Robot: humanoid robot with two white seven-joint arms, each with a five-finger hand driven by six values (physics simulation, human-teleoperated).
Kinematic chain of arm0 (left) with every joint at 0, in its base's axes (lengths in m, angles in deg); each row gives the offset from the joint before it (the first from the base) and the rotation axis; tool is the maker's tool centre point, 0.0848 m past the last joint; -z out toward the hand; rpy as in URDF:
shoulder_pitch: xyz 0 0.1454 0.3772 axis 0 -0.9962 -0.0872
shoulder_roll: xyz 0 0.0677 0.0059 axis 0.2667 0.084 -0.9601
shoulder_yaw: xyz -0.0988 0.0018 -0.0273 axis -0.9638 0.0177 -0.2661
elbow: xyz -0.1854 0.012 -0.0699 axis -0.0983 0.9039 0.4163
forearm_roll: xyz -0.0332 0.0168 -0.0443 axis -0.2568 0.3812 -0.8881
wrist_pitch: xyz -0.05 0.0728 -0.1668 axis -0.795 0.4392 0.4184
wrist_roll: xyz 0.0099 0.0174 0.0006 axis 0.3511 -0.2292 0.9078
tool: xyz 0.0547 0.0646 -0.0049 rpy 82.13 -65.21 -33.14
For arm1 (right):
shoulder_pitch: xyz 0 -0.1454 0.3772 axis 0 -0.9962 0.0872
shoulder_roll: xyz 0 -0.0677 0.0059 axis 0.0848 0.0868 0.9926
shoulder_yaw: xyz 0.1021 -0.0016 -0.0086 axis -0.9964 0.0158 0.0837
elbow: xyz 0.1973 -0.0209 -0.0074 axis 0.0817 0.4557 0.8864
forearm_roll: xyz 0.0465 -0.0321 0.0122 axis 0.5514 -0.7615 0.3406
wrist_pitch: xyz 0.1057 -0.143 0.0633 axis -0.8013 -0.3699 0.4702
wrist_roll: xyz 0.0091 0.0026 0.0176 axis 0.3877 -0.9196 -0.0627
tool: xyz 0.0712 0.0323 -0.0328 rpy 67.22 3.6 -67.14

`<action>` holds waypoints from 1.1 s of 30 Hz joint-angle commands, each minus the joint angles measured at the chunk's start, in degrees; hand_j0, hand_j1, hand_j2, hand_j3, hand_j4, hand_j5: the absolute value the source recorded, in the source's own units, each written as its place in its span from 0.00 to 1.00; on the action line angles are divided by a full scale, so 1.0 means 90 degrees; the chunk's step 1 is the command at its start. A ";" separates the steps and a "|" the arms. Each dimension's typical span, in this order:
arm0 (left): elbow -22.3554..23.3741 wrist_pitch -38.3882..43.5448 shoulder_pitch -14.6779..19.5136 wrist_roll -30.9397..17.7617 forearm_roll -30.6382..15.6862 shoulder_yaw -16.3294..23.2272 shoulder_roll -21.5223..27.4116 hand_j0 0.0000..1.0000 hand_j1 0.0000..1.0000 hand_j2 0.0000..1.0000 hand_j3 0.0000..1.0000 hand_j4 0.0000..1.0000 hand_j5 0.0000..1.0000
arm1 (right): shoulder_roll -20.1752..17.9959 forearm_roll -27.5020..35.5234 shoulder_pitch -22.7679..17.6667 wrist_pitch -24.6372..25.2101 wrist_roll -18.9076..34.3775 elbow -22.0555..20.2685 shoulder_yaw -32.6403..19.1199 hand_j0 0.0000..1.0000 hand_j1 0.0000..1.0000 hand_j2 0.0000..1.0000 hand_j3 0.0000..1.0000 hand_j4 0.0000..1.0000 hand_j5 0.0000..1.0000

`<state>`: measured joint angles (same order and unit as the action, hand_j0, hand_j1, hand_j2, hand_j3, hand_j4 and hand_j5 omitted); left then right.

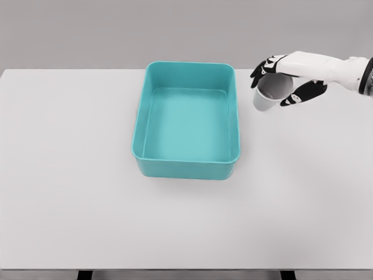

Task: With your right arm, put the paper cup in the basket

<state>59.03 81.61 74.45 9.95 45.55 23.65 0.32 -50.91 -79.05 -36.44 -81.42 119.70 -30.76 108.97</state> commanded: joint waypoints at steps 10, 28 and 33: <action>0.0001 0.0000 0.0000 -0.0001 0.0000 0.0001 0.0000 1.00 1.00 1.00 1.00 1.00 1.00 | 0.0553 -0.0067 0.0127 0.0108 -0.0003 0.0084 0.0023 0.64 0.64 0.64 0.64 0.64 0.64; 0.0001 0.0000 0.0000 -0.0001 0.0000 0.0001 0.0000 1.00 1.00 1.00 1.00 1.00 1.00 | 0.1042 -0.0106 0.0361 0.0264 -0.0003 0.0084 0.0306 0.64 0.64 0.64 0.64 0.64 0.64; 0.0001 0.0000 0.0000 -0.0001 0.0000 0.0001 0.0000 1.00 1.00 1.00 1.00 1.00 1.00 | 0.1237 -0.0115 0.0371 0.0371 -0.0003 0.0093 0.0355 0.64 0.64 0.64 0.64 0.64 0.64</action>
<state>59.03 81.61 74.45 9.95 45.55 23.65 0.32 -40.47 -80.29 -33.10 -78.56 119.70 -29.94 111.87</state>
